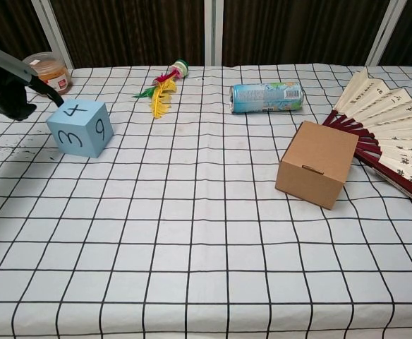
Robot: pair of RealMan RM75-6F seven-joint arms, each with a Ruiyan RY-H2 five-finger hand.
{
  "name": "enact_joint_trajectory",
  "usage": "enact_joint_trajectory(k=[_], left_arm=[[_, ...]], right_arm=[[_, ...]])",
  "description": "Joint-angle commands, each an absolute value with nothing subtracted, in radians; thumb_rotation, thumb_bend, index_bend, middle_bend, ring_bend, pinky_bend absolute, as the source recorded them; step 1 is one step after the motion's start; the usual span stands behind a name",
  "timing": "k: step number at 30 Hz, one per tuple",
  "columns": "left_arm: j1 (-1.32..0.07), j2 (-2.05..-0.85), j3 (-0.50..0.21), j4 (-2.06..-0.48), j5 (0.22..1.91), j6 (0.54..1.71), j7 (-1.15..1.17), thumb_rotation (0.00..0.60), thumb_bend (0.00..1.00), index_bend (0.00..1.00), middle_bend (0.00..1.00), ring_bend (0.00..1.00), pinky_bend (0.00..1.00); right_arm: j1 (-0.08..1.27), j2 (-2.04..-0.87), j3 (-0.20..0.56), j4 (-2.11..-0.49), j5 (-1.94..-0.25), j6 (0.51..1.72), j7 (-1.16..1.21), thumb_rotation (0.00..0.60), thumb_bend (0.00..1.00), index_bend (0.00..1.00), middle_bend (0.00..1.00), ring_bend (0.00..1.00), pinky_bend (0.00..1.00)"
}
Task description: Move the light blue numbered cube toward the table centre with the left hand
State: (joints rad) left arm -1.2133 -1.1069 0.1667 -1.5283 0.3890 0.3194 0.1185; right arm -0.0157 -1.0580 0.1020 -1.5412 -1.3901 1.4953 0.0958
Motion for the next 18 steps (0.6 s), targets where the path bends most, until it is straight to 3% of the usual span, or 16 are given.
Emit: enact_joint_trajectory(k=[1, 18], left_arm=[[-1.238, -1.118, 0.185, -1.518, 0.390, 0.311, 0.106, 0.600, 0.71, 0.12, 0.93, 0.95, 0.97], [-1.409, -1.171, 0.262, -1.527, 0.395, 0.290, 0.048, 0.600, 0.72, 0.11, 0.93, 0.95, 0.98]], right_arm=[[-0.016, -1.059, 0.102, -1.538, -1.388, 1.493, 0.099, 0.600, 0.16, 0.00, 0.00, 0.00, 0.00], [-0.014, -1.071, 0.104, -1.510, -1.371, 1.473, 0.121, 0.600, 0.17, 0.00, 0.00, 0.00, 0.00]])
